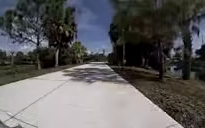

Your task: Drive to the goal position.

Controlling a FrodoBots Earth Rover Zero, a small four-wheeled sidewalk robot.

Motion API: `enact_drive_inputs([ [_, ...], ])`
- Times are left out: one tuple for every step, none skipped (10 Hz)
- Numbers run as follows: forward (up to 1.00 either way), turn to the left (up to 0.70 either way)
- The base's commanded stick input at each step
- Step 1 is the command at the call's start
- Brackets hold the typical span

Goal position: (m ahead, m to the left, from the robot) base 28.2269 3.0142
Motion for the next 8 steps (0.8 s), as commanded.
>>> enact_drive_inputs([
  [0.85,0.0],
  [0.85,0.0],
  [0.85,0.0],
  [0.85,0.0],
  [0.85,0.0],
  [0.85,0.0],
  [0.85,0.0],
  [0.85,0.0],
])
